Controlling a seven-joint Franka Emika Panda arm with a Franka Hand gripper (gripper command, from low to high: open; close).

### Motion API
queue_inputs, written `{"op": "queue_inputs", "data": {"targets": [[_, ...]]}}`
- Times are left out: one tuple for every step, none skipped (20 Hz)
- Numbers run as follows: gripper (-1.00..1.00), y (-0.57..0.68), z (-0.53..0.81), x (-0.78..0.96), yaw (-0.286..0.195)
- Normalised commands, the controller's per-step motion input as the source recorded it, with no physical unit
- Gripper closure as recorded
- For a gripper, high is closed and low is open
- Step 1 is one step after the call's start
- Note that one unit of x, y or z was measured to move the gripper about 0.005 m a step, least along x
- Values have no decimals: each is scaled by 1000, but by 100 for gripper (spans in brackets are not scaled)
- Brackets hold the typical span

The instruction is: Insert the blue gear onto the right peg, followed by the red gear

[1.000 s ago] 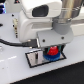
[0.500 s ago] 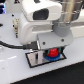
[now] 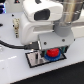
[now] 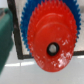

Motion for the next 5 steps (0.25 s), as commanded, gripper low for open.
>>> {"op": "queue_inputs", "data": {"targets": [[-100,135,650,-24,0],[-100,148,707,-13,0],[-100,201,773,18,0],[-100,213,803,-5,0],[-100,240,806,5,0]]}}
